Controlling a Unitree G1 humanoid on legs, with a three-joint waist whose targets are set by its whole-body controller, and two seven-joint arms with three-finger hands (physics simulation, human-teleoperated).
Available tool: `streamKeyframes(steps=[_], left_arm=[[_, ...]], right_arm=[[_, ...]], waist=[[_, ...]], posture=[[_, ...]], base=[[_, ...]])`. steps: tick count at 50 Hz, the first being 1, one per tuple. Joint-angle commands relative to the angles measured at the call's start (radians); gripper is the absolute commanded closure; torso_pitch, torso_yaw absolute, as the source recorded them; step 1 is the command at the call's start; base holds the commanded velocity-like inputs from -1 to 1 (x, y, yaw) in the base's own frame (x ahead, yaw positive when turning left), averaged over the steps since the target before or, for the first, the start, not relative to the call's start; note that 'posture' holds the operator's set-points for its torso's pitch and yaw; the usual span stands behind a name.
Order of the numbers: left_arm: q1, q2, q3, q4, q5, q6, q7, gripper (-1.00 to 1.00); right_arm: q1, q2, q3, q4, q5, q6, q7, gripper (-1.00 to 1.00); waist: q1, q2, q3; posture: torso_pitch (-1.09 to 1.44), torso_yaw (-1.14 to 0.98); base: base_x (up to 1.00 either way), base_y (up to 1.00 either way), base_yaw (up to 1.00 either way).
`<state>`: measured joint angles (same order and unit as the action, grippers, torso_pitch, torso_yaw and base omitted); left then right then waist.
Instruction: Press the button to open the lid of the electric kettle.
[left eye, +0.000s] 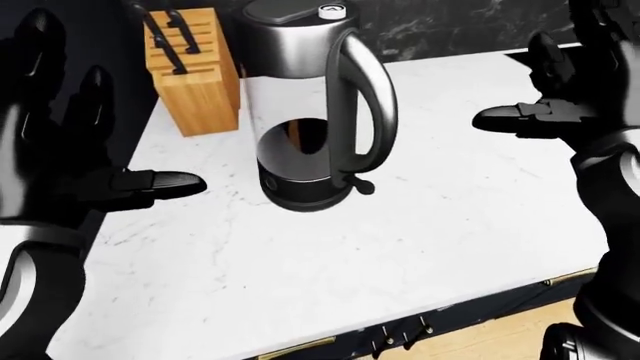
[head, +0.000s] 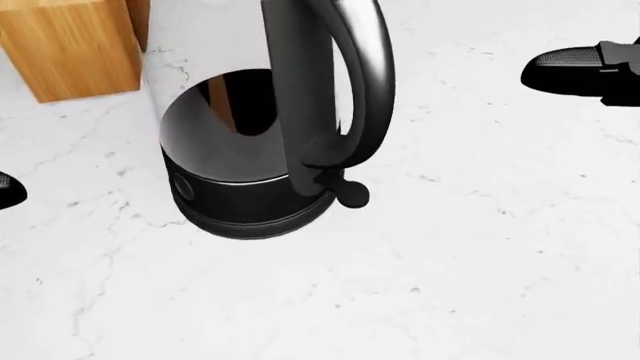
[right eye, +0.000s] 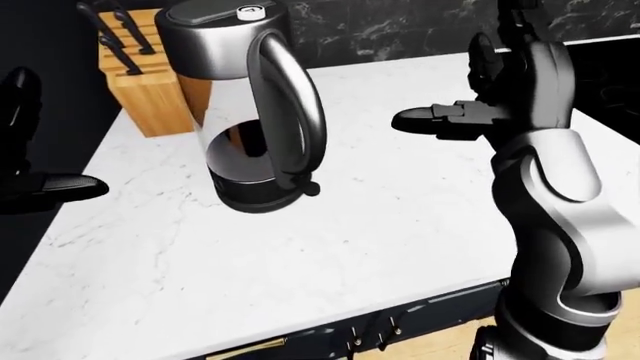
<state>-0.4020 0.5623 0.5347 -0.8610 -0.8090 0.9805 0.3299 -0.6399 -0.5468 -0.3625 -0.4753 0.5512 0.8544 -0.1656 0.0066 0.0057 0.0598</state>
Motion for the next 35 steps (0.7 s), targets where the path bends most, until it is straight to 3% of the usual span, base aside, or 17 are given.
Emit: streamKeyframes(steps=[1, 11, 35], left_arm=[[-0.024, 0.013, 0.015, -0.015, -0.008, -0.026, 0.009, -1.00], [-0.025, 0.023, 0.016, -0.007, -0.049, -0.033, 0.040, -1.00], [-0.031, 0.048, 0.012, -0.002, -0.078, -0.042, 0.064, -1.00]], right_arm=[[-0.027, -0.013, -0.011, -0.023, -0.018, -0.026, 0.007, -1.00], [-0.027, -0.004, -0.012, -0.027, -0.035, -0.009, 0.022, -1.00], [-0.026, 0.006, -0.012, -0.032, -0.060, -0.002, 0.047, -1.00]], waist=[[-0.001, 0.000, -0.022], [-0.001, 0.001, -0.039], [-0.001, 0.002, -0.142]], posture=[[0.00, 0.00], [-0.04, 0.00], [-0.20, 0.00]], base=[[0.00, 0.00, 0.00], [0.00, 0.00, 0.00], [0.00, 0.00, 0.00]])
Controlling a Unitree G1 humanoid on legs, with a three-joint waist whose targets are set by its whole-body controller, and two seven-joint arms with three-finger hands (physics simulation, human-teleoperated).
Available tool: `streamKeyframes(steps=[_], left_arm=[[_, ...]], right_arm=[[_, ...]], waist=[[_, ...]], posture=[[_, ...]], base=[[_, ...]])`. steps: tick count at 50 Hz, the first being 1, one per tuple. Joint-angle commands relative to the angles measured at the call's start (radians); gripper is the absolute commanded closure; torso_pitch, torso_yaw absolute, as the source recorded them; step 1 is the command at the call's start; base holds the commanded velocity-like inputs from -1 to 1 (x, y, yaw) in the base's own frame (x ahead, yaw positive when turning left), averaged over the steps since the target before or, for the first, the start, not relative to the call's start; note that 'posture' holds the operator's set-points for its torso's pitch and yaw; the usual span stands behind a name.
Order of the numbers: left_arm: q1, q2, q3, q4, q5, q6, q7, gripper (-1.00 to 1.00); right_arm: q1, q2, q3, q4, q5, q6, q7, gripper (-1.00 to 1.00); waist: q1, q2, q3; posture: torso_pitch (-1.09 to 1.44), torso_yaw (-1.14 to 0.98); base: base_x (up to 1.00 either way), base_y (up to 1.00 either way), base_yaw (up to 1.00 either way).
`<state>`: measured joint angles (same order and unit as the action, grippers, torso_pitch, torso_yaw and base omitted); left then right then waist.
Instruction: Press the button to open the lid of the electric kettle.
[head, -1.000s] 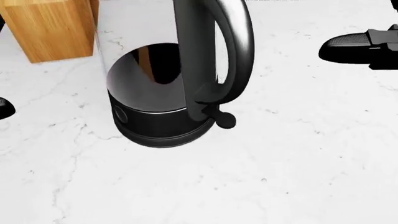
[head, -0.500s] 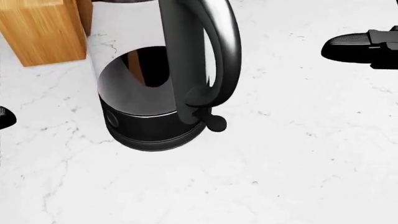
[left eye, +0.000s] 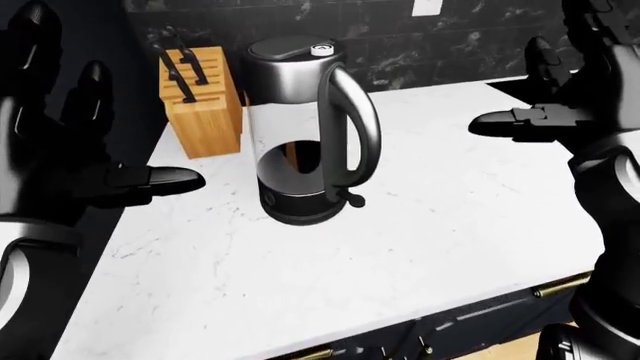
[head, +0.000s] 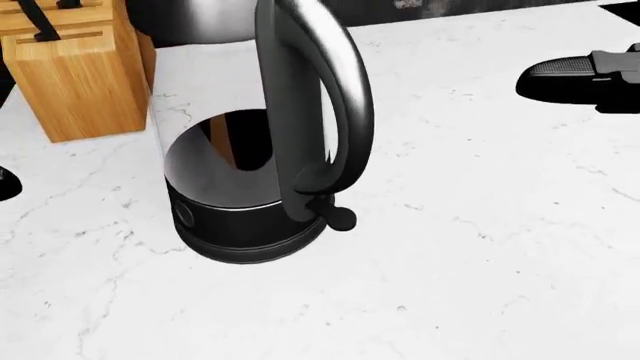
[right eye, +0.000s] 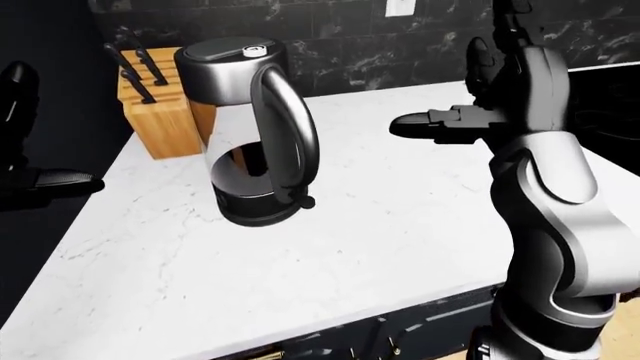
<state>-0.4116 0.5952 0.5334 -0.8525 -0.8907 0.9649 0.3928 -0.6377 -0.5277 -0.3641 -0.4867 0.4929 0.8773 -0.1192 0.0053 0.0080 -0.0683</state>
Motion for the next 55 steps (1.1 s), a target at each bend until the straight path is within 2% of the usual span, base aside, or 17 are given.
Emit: streamKeyframes(steps=[1, 23, 33, 37, 43, 55], left_arm=[[-0.020, 0.015, 0.014, -0.011, 0.003, -0.027, 0.001, -1.00], [-0.019, 0.017, 0.015, -0.013, -0.004, -0.027, 0.006, -1.00], [-0.016, 0.019, 0.016, -0.013, -0.007, -0.030, 0.006, -1.00], [-0.015, 0.017, 0.010, -0.015, -0.001, -0.035, 0.002, -1.00], [-0.016, 0.016, 0.009, -0.015, 0.004, -0.041, 0.000, -1.00], [-0.021, 0.005, -0.013, -0.017, 0.041, -0.026, -0.012, -1.00]], right_arm=[[-0.029, -0.013, -0.011, -0.021, -0.001, -0.024, 0.000, -1.00], [-0.027, -0.008, -0.008, -0.026, -0.012, -0.018, 0.008, -1.00], [-0.028, -0.006, -0.009, -0.027, -0.013, -0.016, 0.008, -1.00], [-0.031, -0.005, -0.006, -0.024, -0.015, -0.017, 0.008, -1.00], [-0.048, -0.002, 0.004, -0.004, -0.024, -0.020, 0.011, -1.00], [-0.147, 0.019, 0.086, 0.146, -0.144, -0.094, 0.084, -1.00]], waist=[[0.000, 0.000, -0.019], [0.009, 0.001, -0.148], [0.014, -0.001, -0.192], [0.015, -0.001, -0.203], [0.016, -0.002, -0.208], [0.013, 0.004, -0.209]], posture=[[-0.21, 0.00], [-0.35, 0.00], [-0.41, 0.00], [-0.42, 0.00], [-0.42, 0.00], [-0.42, 0.00]], base=[[0.00, 0.00, 0.00], [0.00, 0.00, 0.00], [0.00, 0.00, 0.00], [0.00, 0.00, 0.00], [0.00, 0.00, 0.00], [0.00, 0.00, 0.00]])
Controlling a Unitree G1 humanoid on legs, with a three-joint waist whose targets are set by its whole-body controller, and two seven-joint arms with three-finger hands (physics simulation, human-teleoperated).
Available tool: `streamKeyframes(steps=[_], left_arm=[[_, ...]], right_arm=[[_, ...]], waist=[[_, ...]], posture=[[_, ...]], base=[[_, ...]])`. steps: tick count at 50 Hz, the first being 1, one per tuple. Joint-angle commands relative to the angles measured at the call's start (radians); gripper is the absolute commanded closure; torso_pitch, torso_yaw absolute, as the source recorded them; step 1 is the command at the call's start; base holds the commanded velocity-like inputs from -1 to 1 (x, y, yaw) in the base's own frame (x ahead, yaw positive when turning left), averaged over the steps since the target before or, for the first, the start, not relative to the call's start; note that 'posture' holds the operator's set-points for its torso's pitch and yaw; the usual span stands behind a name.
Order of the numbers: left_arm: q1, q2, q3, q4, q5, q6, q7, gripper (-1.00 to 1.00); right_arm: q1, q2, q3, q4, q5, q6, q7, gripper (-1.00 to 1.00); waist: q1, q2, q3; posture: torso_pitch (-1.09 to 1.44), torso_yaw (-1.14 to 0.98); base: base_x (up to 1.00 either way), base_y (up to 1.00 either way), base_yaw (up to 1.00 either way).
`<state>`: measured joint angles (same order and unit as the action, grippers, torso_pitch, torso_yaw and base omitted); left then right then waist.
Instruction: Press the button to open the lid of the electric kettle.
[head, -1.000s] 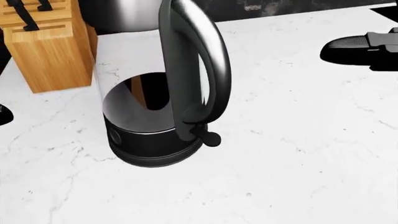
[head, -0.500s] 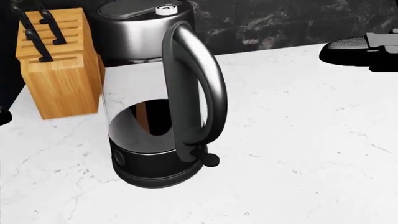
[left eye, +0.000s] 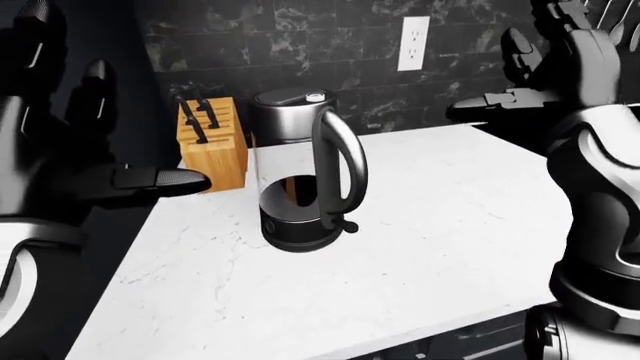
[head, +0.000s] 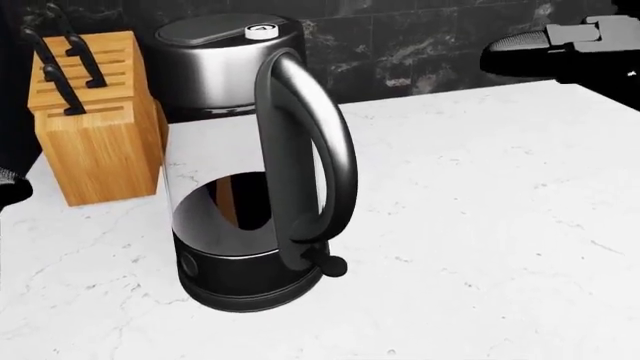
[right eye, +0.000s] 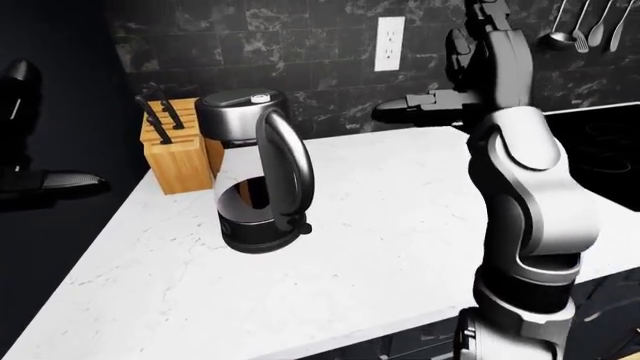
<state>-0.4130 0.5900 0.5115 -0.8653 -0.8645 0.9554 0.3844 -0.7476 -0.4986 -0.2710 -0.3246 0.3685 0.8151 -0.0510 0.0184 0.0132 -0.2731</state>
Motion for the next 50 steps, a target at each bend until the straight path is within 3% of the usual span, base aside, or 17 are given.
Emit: streamKeyframes(steps=[1, 14, 33, 50], left_arm=[[-0.023, 0.006, 0.013, -0.004, 0.013, -0.011, -0.001, -1.00], [-0.040, 0.003, 0.011, -0.003, 0.003, 0.004, 0.008, -1.00], [-0.040, 0.008, 0.013, -0.003, -0.006, 0.004, 0.016, -1.00], [-0.029, 0.002, 0.013, -0.003, 0.007, -0.002, 0.006, -1.00]], right_arm=[[-0.051, -0.008, -0.002, -0.007, -0.028, -0.030, 0.024, -1.00], [-0.181, 0.048, 0.056, 0.172, -0.159, -0.116, 0.098, -1.00], [-0.391, 0.095, 0.104, 0.454, -0.196, -0.193, 0.109, -1.00], [-0.477, 0.161, 0.142, 0.577, -0.298, -0.239, 0.027, -1.00]], waist=[[-0.001, -0.001, -0.005], [-0.002, 0.006, -0.005], [-0.001, 0.017, -0.002], [0.001, 0.024, 0.000]], posture=[[-0.42, 0.00], [-0.42, 0.00], [-0.42, 0.00], [-0.42, 0.00]], base=[[0.00, 0.00, 0.00], [0.00, 0.00, 0.00], [0.00, 0.00, 0.00], [0.00, 0.00, 0.00]])
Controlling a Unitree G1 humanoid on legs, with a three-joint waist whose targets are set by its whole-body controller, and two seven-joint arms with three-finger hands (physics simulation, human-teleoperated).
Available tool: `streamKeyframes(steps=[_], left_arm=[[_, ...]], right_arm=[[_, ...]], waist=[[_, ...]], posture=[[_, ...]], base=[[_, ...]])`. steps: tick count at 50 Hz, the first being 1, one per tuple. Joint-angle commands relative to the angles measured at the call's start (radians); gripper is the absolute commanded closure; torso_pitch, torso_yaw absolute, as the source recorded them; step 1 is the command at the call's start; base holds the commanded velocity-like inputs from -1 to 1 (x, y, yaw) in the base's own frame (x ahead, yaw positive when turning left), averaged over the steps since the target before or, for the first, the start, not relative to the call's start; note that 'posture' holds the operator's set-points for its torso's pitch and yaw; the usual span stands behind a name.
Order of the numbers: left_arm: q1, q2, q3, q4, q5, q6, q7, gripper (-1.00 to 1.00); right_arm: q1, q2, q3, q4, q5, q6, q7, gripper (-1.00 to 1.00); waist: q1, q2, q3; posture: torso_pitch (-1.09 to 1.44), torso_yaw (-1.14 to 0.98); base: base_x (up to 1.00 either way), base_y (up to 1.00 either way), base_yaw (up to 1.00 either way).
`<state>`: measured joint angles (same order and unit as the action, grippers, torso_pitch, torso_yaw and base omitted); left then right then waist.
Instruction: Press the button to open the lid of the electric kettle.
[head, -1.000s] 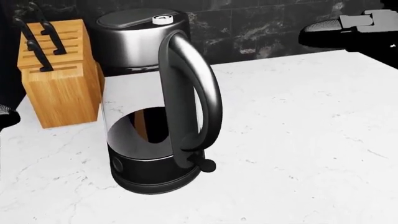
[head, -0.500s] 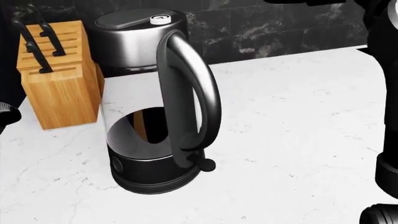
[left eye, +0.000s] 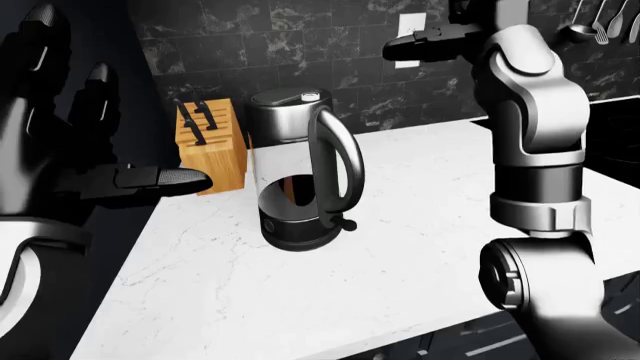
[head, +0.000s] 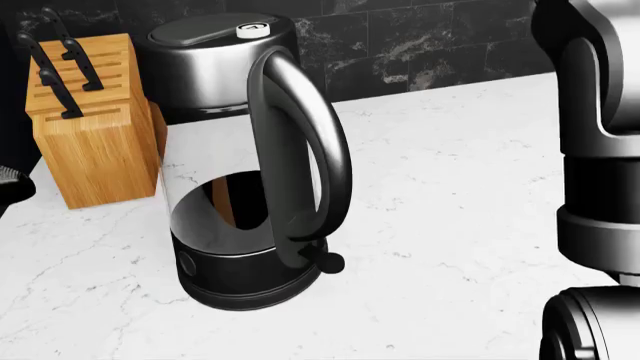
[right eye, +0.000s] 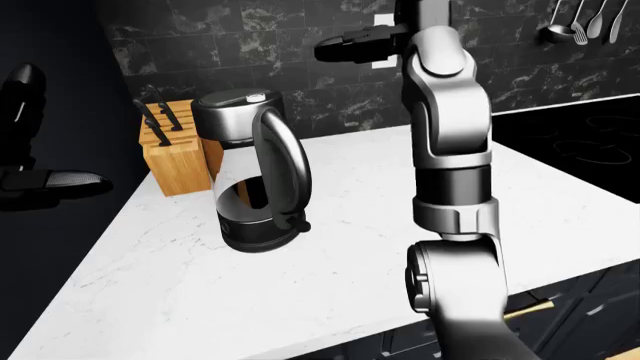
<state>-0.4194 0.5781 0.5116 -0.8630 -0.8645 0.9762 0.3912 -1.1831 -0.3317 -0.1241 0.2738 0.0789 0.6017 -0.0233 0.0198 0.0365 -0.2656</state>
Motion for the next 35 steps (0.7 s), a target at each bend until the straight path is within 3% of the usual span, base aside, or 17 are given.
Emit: streamKeyframes(steps=[1, 22, 35], left_arm=[[-0.023, 0.013, 0.014, -0.005, 0.007, -0.022, -0.001, -1.00], [-0.024, 0.017, 0.020, -0.004, 0.008, -0.015, -0.003, -1.00], [-0.019, 0.015, 0.020, -0.008, 0.004, -0.018, 0.000, -1.00]], right_arm=[[-0.043, -0.001, -0.001, -0.022, -0.014, -0.027, 0.003, -1.00], [-0.116, 0.086, 0.039, 0.076, -0.103, -0.075, 0.030, -1.00], [-0.090, 0.144, 0.055, 0.081, -0.131, -0.071, -0.005, -1.00]], waist=[[0.000, 0.001, -0.008], [0.001, 0.009, -0.007], [0.003, 0.011, -0.008]], posture=[[-0.42, 0.00], [-0.42, 0.00], [-0.42, 0.00]], base=[[0.00, 0.00, 0.00], [0.00, 0.00, 0.00], [0.00, 0.00, 0.00]])
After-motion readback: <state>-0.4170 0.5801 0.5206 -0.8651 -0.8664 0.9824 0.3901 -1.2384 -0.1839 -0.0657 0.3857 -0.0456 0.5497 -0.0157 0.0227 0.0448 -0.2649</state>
